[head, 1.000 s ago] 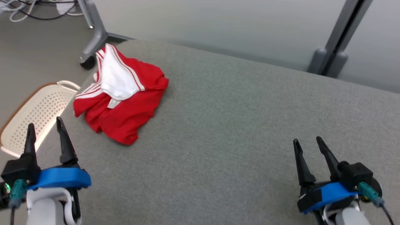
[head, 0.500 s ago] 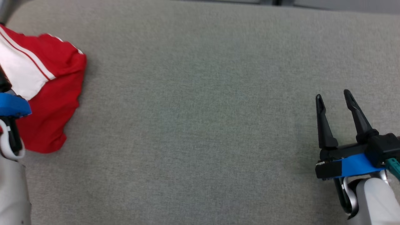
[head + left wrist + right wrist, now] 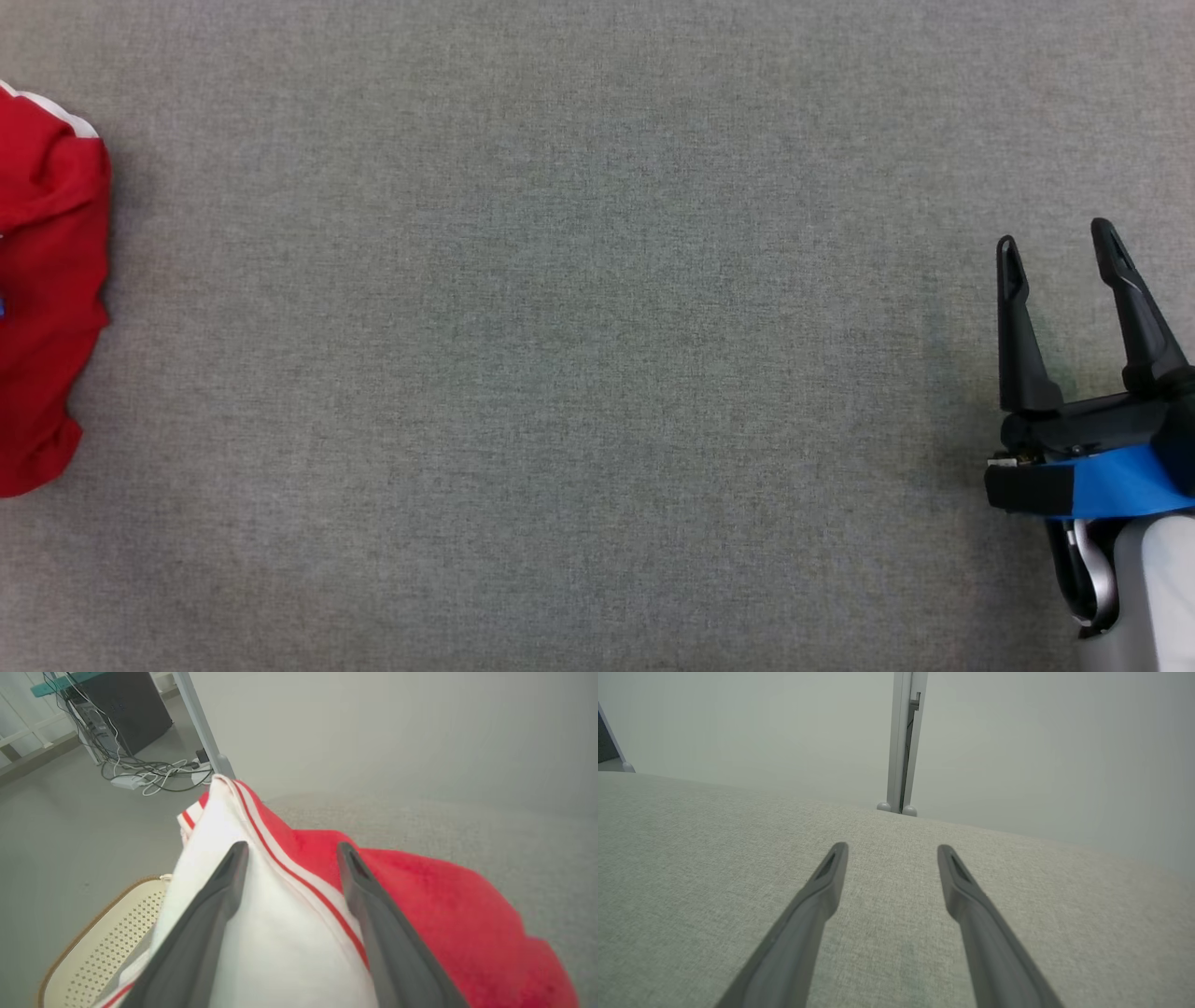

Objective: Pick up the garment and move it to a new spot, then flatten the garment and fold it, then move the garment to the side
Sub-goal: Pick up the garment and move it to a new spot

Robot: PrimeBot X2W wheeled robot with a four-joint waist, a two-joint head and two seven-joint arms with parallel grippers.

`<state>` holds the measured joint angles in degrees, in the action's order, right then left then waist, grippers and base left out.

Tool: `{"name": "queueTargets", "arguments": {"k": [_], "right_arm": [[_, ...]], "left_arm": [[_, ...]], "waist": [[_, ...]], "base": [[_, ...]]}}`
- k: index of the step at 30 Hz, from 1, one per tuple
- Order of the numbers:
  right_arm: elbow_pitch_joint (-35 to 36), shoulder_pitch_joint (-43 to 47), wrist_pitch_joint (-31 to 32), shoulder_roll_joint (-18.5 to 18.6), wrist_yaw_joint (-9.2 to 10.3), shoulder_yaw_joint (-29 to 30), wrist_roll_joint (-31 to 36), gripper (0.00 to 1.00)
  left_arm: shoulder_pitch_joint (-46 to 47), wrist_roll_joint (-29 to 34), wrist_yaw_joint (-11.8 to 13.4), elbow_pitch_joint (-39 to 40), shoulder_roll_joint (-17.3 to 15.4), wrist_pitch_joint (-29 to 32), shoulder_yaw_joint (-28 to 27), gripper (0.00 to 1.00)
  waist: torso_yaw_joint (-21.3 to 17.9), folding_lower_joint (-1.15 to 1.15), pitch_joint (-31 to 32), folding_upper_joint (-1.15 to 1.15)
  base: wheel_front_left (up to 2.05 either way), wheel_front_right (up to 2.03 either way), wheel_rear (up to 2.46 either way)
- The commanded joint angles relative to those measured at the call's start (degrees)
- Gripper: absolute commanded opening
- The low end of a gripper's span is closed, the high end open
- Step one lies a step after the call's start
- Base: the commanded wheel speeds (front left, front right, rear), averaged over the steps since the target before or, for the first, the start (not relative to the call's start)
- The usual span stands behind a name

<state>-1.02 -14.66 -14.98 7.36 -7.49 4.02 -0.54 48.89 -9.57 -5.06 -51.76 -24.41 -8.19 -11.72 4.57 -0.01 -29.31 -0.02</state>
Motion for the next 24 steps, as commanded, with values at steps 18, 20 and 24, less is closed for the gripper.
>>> {"name": "queueTargets", "arguments": {"k": [18, 20, 24], "right_arm": [[0.5, 0.5, 0.6, 0.2, -0.01, -1.7, -0.4, 1.0], [0.0, 0.6, 0.5, 0.0, -0.01, -1.9, -0.5, 1.0], [-1.2, 0.8, 0.2, -0.9, -0.01, -2.4, -0.9, 1.0]], "left_arm": [[5.6, -4.0, -2.4, -15.7, 0.3, 5.6, 2.8, 0.0], [6.3, -3.7, -2.5, -14.9, -0.3, 2.7, 3.3, 0.0], [7.6, -3.4, -2.5, -13.7, -1.5, -2.3, 4.6, 0.0]], "waist": [[0.4, 0.01, 1.5, 0.02], [0.3, 0.01, 2.2, 0.02], [0.0, 0.01, 4.3, 0.02]], "base": [[0.0, 0.0, 0.0], [0.0, 0.0, 0.0], [0.0, 0.0, 0.0]]}}
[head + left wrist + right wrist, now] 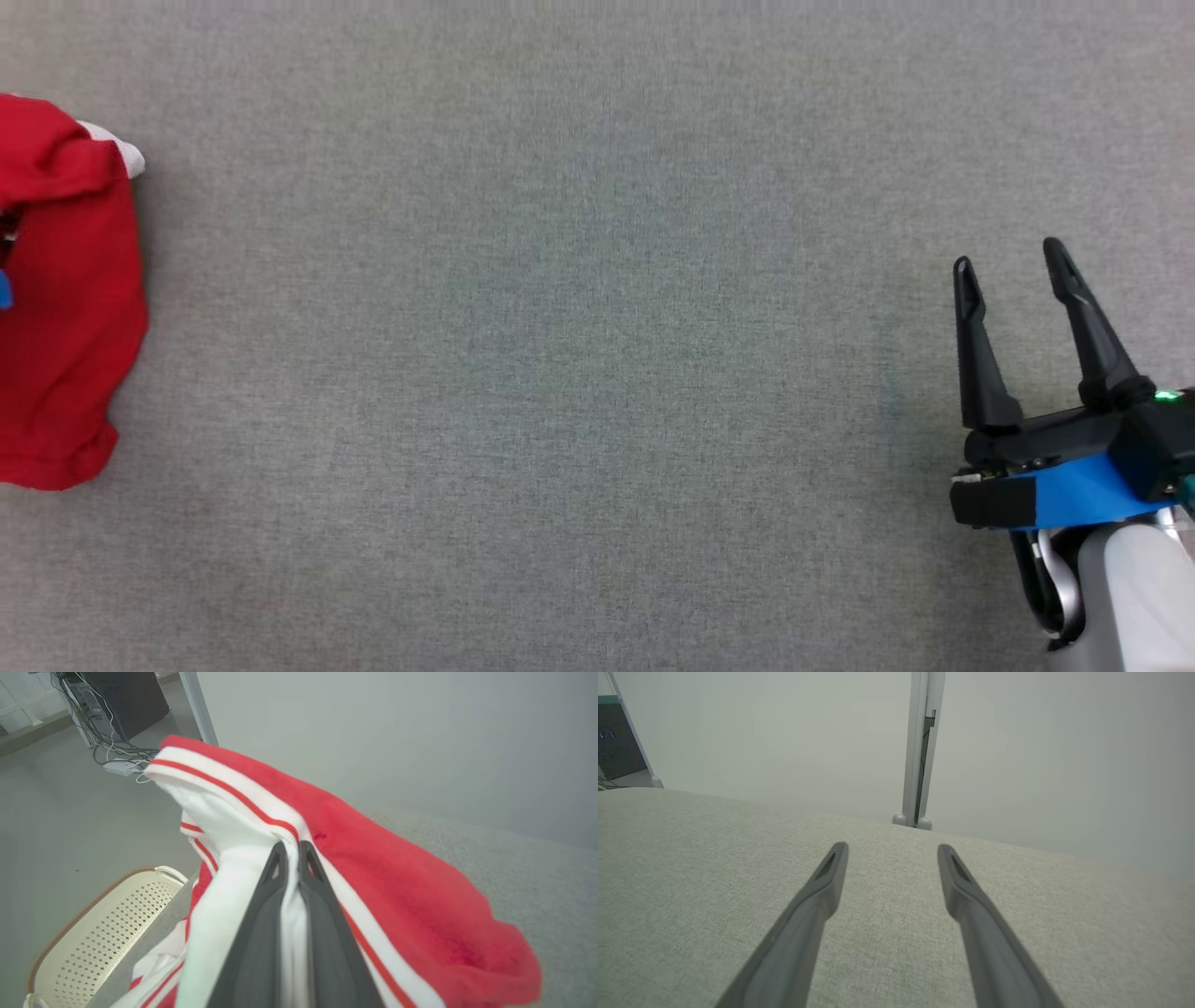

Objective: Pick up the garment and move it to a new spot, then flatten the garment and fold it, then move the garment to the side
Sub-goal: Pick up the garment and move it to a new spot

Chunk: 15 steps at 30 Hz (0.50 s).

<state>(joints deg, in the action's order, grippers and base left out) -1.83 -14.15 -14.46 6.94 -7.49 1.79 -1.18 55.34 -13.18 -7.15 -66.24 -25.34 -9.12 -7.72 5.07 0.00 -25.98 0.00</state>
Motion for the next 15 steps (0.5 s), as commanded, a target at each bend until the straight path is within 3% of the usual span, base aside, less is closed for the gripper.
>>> {"name": "queueTargets", "arguments": {"k": [1, 10, 15], "right_arm": [[-0.7, 0.4, -0.4, -0.6, -0.01, -0.2, -0.4, 1.0], [-4.3, 0.3, -0.8, -2.4, -0.01, -0.7, -1.8, 1.0], [-4.8, 1.3, -0.8, -3.5, -0.01, -0.7, -2.9, 1.0]], "left_arm": [[1.8, 0.5, -0.4, 1.1, -0.9, -2.3, 1.0, 0.0], [7.0, 3.3, -0.5, 8.4, -2.2, -5.6, 5.6, 0.0], [10.7, 5.0, -0.5, 16.7, -1.5, -5.4, 9.9, 0.0]], "waist": [[-0.5, 0.0, 1.6, 0.0], [-1.9, 0.0, 6.7, 0.0], [-4.5, 0.0, 10.0, 0.0]], "base": [[0.0, 0.0, 0.0], [0.0, 0.0, 0.0], [0.0, 0.0, 0.0]]}}
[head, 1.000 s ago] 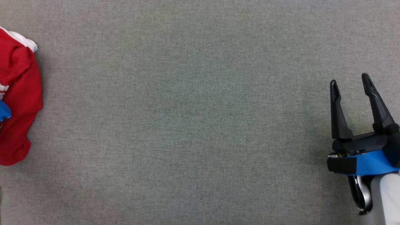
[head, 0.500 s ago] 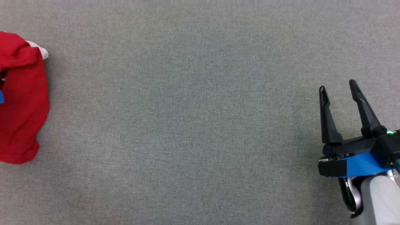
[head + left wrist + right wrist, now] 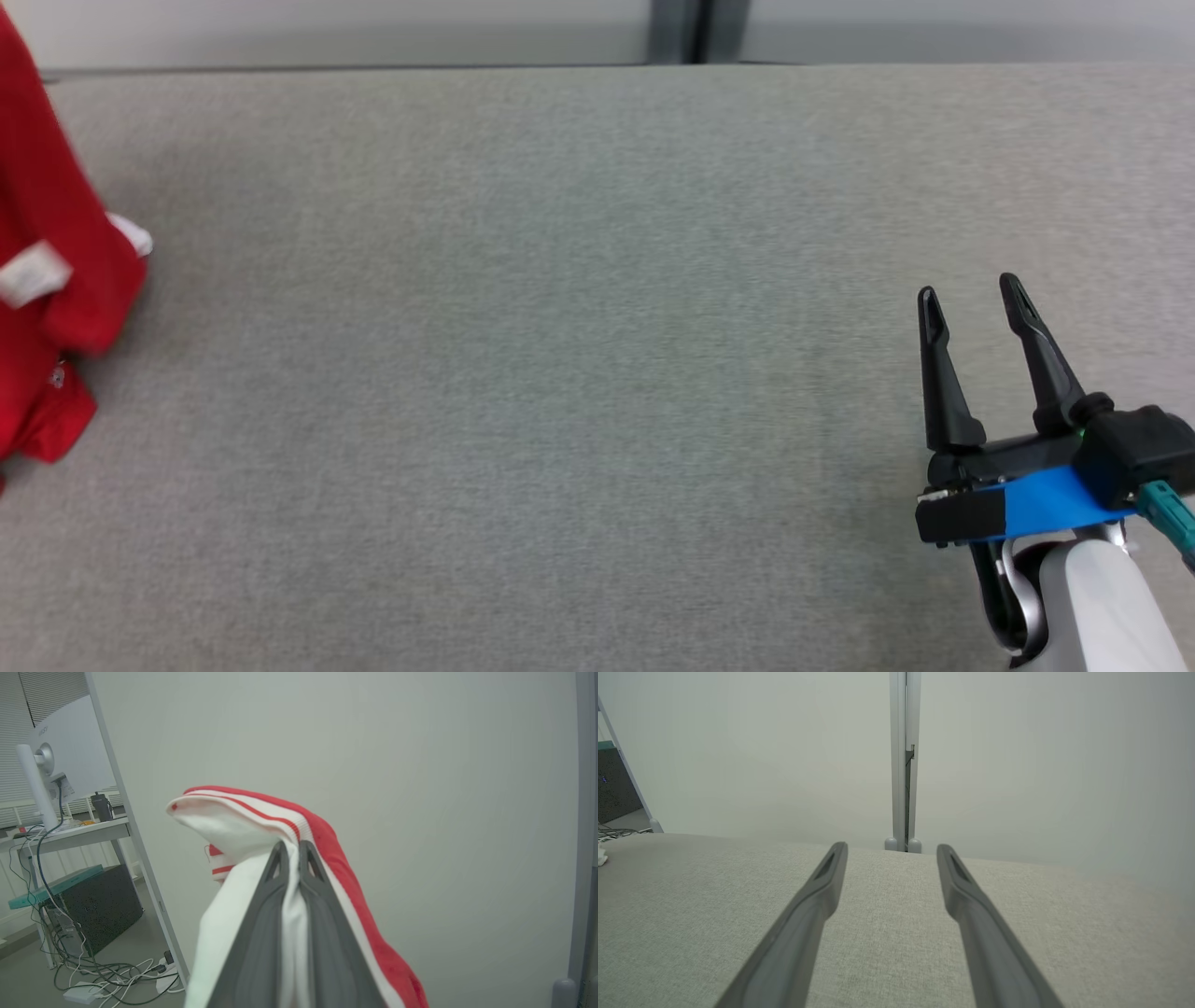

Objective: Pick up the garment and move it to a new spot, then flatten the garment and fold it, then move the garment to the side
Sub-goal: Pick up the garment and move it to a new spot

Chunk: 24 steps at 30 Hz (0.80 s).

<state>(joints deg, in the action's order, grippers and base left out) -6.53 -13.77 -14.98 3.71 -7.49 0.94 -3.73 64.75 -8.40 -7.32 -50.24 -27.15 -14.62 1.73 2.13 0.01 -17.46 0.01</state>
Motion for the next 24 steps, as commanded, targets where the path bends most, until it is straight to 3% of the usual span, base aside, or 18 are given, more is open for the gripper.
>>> {"name": "queueTargets", "arguments": {"k": [1, 14, 19, 24], "right_arm": [[-0.2, 1.1, -0.3, -0.5, -0.01, 0.1, -0.6, 1.0], [-0.1, 1.0, -0.3, -0.8, -0.01, -0.8, -7.1, 1.0], [-0.5, 1.2, -0.3, -0.8, -0.01, -1.4, -9.3, 1.0], [-0.7, 1.7, -0.3, -0.8, -0.01, -1.9, -10.7, 1.0]], "left_arm": [[2.0, 0.4, -0.2, 2.6, 0.5, 0.6, 1.4, 0.0], [9.9, -2.1, -0.1, 29.3, 4.0, 15.8, 14.5, 0.0], [11.6, -3.5, -0.1, 31.3, 7.2, 18.6, 18.8, 0.0], [9.4, -5.2, -0.1, 28.9, 10.9, 17.5, 23.1, 0.0]], "waist": [[-2.2, -0.01, 2.0, -0.01], [-15.7, -0.01, 3.4, -0.01], [-20.8, -0.01, 2.7, -0.01], [-23.3, -0.01, 2.5, -0.01]], "base": [[0.0, 0.0, 0.0], [0.0, 0.0, 0.0], [0.0, 0.0, 0.0], [0.0, 0.0, 0.0]]}}
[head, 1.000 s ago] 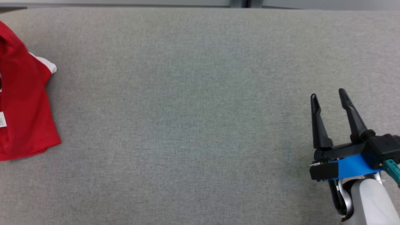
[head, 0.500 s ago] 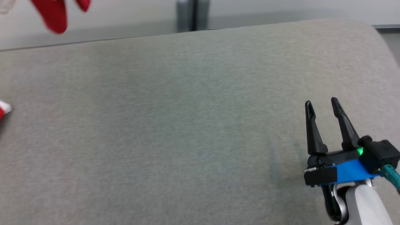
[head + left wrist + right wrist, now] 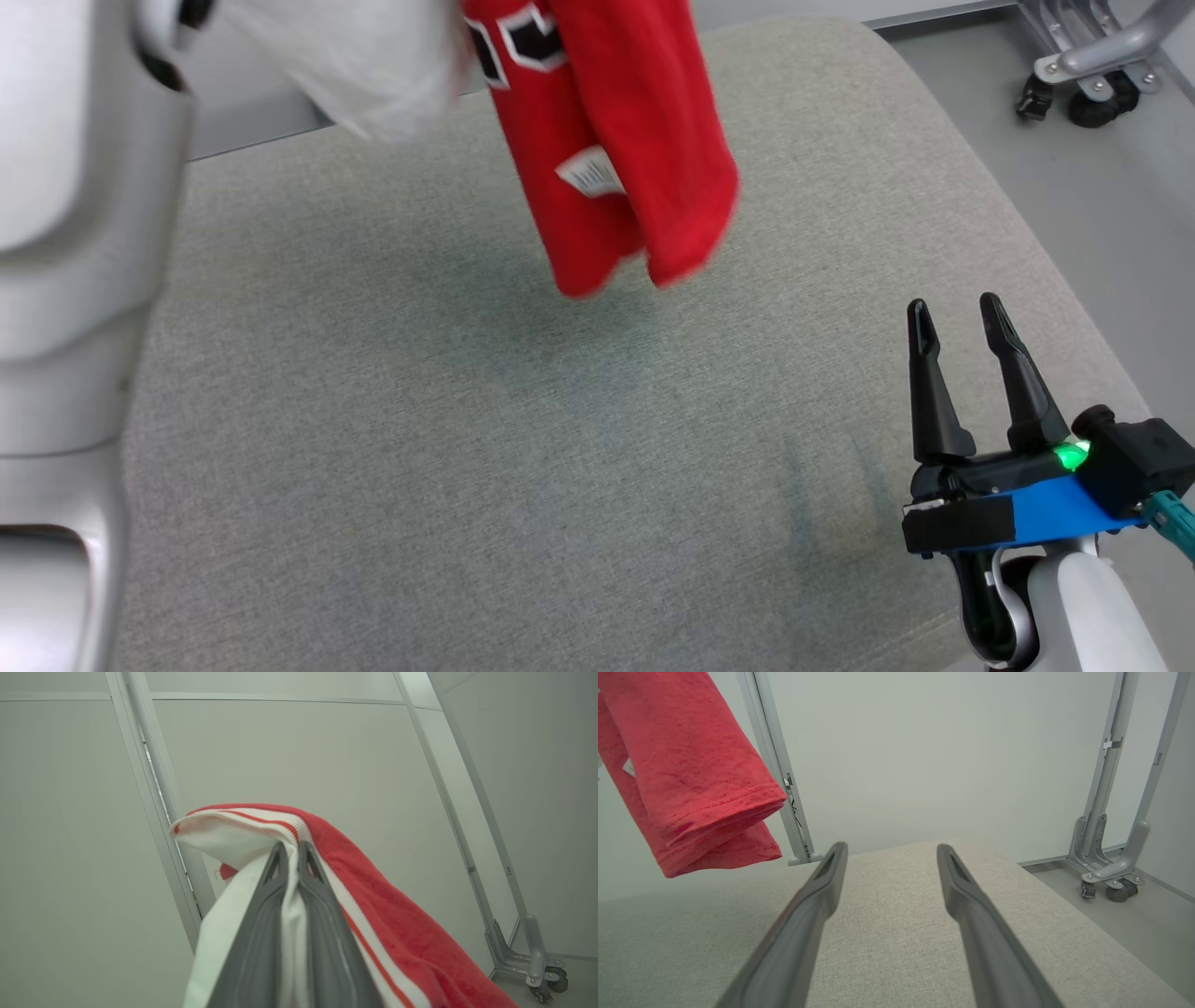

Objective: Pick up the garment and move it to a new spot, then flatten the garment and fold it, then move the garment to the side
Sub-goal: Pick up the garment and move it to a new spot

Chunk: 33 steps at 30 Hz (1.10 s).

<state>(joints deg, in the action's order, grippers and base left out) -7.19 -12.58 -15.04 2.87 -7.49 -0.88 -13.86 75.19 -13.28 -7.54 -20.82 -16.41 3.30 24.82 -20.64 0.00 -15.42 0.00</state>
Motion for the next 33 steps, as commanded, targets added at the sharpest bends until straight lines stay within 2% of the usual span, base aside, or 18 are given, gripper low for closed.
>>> {"name": "queueTargets", "arguments": {"k": [1, 6, 10, 17, 25, 30, 31, 32, 33], "right_arm": [[-0.1, 0.6, -0.2, 0.1, -0.01, 0.0, -0.7, 1.0], [-0.1, 0.6, -0.2, 0.0, -0.01, 0.3, -0.6, 1.0], [-0.1, 0.5, -0.2, 0.0, -0.02, 0.3, 0.0, 1.0], [-0.5, 1.1, -0.2, 0.0, -0.01, 0.2, 0.6, 1.0], [-1.8, 0.9, -0.2, 0.0, -0.01, 0.0, 1.7, 1.0], [-2.2, 0.8, -0.2, 0.1, -0.01, -0.3, 1.9, 1.0], [-2.4, 0.9, -0.2, 0.1, -0.01, -0.4, 2.2, 1.0], [-2.6, 1.2, -0.2, 0.1, -0.01, -0.2, 2.7, 1.0], [-2.8, 1.4, -0.2, 0.1, -0.01, -0.1, 2.7, 1.0]], "left_arm": [[-1.9, -0.6, 0.1, -1.0, 0.9, -0.8, 0.8, 0.0], [-9.2, -2.1, 0.9, -3.0, 3.3, -3.6, 2.7, 0.0], [-19.6, -4.4, 3.7, -2.6, 3.7, -5.9, 2.2, 0.0], [-38.8, -8.5, 8.4, -0.7, 2.5, -9.4, 0.0, 0.0], [-54.2, -12.4, 9.6, -2.6, 2.9, -11.9, -0.4, 0.0], [-58.3, -12.9, 10.3, -6.0, 3.7, -14.4, -0.1, 0.0], [-58.6, -12.7, 10.5, -6.4, 4.1, -15.2, 0.0, 0.95], [-58.5, -12.4, 10.7, -6.8, 4.3, -16.0, 0.0, 1.0], [-58.2, -11.9, 11.0, -6.8, 4.4, -16.8, -0.2, 1.0]], "waist": [[-0.7, 0.0, 0.5, 0.0], [-0.8, 0.0, 0.8, 0.0], [-0.1, 0.0, 1.4, 0.0], [1.9, 0.0, 2.0, 0.0], [4.2, 0.0, 2.4, 0.0], [5.5, 0.0, 2.5, 0.0], [5.8, 0.0, 2.6, 0.0], [6.3, 0.0, 2.9, 0.0], [6.7, 0.0, 3.2, 0.0]], "base": [[0.0, 0.0, 0.0], [0.0, 0.0, 0.0], [0.0, 0.0, 0.0], [0.0, 0.0, 0.0], [0.0, 0.0, 0.0], [0.0, 0.0, 0.0], [0.0, 0.0, 0.0], [0.0, 0.0, 0.0], [0.0, 0.0, 0.0]]}}
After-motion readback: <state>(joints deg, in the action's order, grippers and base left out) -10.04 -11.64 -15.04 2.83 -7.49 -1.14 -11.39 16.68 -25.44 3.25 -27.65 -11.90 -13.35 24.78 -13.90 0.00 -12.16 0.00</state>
